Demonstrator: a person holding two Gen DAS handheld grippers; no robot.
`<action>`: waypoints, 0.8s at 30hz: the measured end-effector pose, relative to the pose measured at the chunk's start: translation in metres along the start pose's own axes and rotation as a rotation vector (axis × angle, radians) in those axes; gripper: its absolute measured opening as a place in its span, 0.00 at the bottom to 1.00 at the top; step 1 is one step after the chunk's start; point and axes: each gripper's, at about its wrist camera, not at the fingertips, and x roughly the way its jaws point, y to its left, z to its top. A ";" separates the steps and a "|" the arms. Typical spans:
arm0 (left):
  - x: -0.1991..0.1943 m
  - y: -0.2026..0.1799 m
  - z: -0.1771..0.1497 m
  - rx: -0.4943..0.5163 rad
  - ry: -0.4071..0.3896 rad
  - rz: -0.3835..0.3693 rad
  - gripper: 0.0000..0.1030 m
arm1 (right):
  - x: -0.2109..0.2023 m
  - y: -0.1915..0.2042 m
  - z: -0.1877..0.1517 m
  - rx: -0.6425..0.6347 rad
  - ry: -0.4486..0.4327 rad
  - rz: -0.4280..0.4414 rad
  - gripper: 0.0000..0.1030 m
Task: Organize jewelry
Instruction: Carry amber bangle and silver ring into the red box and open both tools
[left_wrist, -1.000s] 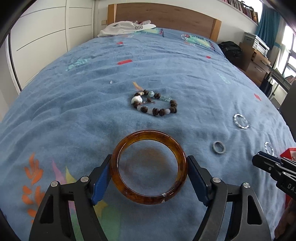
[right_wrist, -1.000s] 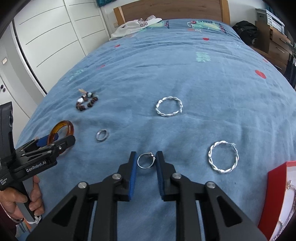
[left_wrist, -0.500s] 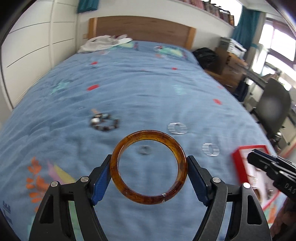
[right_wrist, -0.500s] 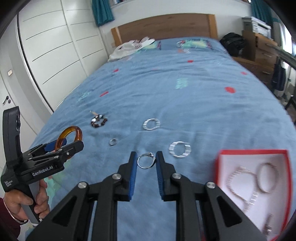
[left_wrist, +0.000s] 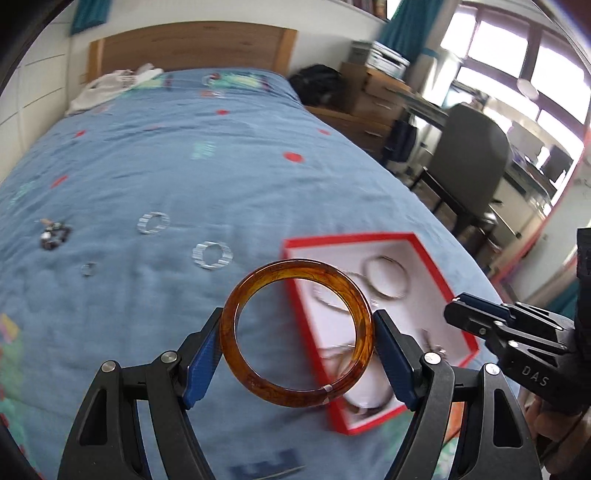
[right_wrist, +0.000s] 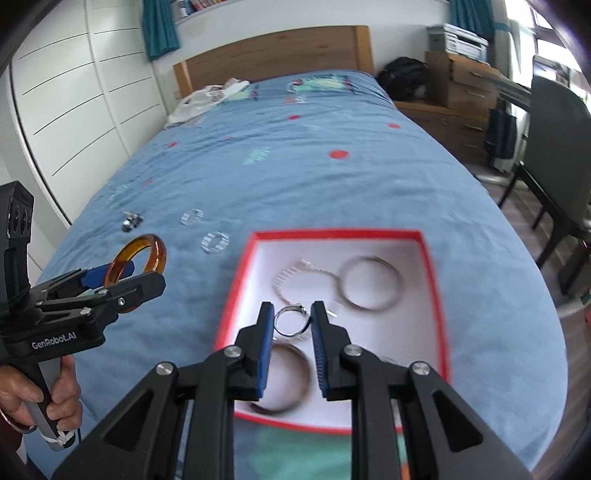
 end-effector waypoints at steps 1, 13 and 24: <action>0.007 -0.009 -0.001 0.006 0.012 -0.007 0.74 | 0.000 -0.007 -0.003 0.004 0.005 -0.001 0.19; 0.057 -0.061 -0.034 0.097 0.128 -0.021 0.74 | 0.039 -0.053 -0.030 0.008 0.088 0.050 0.19; 0.084 -0.074 -0.044 0.155 0.158 0.013 0.74 | 0.059 -0.062 -0.035 -0.024 0.135 0.049 0.19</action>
